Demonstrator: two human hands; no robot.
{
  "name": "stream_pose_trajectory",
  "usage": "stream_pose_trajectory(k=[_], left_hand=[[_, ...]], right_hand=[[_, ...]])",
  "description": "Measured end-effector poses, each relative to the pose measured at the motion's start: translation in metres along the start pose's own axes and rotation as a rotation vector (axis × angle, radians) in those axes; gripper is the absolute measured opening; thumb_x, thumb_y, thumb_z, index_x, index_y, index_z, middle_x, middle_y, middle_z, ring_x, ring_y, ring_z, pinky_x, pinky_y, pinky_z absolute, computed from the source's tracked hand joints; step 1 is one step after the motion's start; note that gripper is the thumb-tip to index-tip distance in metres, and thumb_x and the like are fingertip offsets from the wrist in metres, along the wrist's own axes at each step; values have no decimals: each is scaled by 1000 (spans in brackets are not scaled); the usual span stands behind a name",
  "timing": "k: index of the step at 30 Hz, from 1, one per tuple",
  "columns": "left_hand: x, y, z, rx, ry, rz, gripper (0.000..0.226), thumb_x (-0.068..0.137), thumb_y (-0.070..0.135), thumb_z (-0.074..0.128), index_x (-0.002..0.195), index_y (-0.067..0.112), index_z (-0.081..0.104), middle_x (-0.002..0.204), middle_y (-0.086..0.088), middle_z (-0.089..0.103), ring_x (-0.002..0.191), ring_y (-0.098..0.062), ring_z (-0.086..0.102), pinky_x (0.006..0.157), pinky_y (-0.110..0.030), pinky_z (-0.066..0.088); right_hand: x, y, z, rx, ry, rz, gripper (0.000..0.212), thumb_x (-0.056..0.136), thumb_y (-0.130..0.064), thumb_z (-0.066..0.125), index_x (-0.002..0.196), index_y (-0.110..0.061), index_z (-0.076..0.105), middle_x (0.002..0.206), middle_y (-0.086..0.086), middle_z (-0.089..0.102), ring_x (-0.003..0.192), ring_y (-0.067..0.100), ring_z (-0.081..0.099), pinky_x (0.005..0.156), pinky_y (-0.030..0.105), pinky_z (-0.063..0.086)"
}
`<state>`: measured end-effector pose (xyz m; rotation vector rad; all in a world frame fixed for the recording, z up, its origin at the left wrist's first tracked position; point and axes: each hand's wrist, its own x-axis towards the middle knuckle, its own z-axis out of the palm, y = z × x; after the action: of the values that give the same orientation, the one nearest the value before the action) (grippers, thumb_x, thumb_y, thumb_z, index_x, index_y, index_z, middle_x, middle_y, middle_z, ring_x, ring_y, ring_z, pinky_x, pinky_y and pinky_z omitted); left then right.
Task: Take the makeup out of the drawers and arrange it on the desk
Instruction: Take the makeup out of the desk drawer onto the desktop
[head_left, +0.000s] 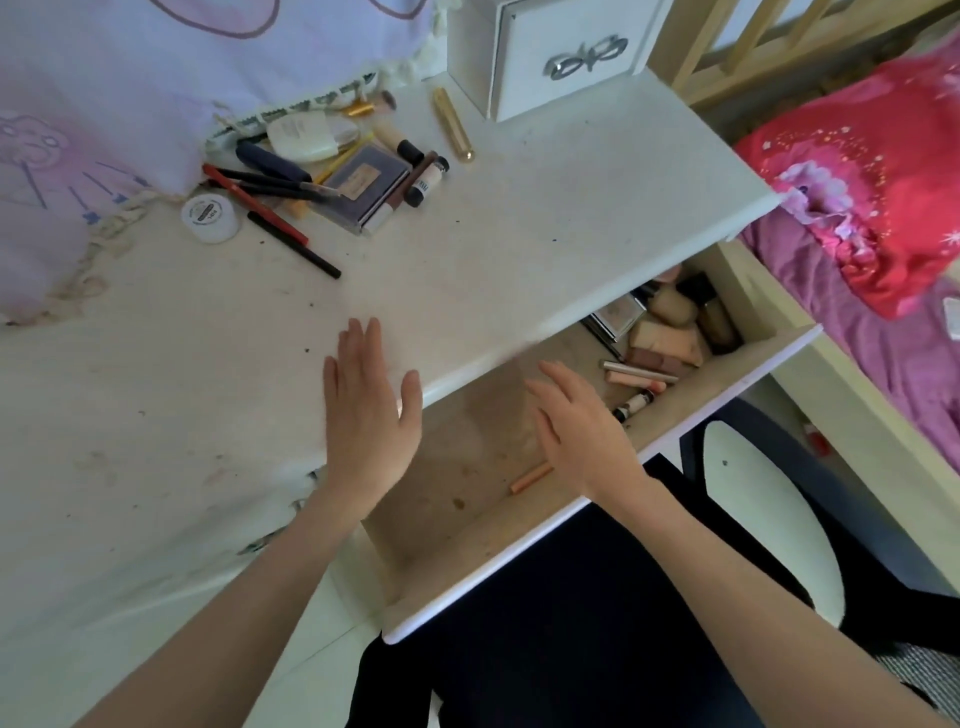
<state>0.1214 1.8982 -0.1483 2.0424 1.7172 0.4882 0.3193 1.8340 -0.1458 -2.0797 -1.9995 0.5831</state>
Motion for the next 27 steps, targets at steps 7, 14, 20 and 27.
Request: stream_pose_trajectory(k=[7, 14, 20, 27], left_hand=[[-48, 62, 53, -42, -147, 459, 36, 86, 7, 50, 122, 8, 49, 115, -9, 53, 103, -19, 52, 89, -27, 46], [-25, 67, 135, -129, -579, 164, 28, 94, 13, 44, 121, 12, 52, 125, -4, 46, 105, -16, 52, 93, -28, 41], [-18, 60, 170, 8, -792, 67, 30, 95, 26, 42, 118, 10, 51, 122, -12, 49, 110, -27, 49, 91, -29, 36], [-11, 53, 169, 47, -976, -8, 42, 97, 43, 33, 111, 12, 58, 106, -8, 62, 86, -19, 57, 71, -24, 36]], right_hand=[[-6, 93, -12, -266, -183, 246, 39, 95, -24, 41, 132, -12, 44, 132, 11, 50, 123, 29, 42, 105, 39, 28], [26, 138, -7, -303, -289, 331, 49, 90, -27, 49, 136, -13, 38, 135, 13, 44, 120, 34, 44, 93, 44, 42], [48, 153, 13, -306, -379, 345, 64, 89, -21, 54, 143, -9, 22, 144, 15, 28, 126, 37, 37, 97, 47, 40], [65, 158, 16, -449, -514, 261, 53, 89, -23, 57, 132, -2, 36, 137, 16, 35, 128, 34, 32, 102, 47, 37]])
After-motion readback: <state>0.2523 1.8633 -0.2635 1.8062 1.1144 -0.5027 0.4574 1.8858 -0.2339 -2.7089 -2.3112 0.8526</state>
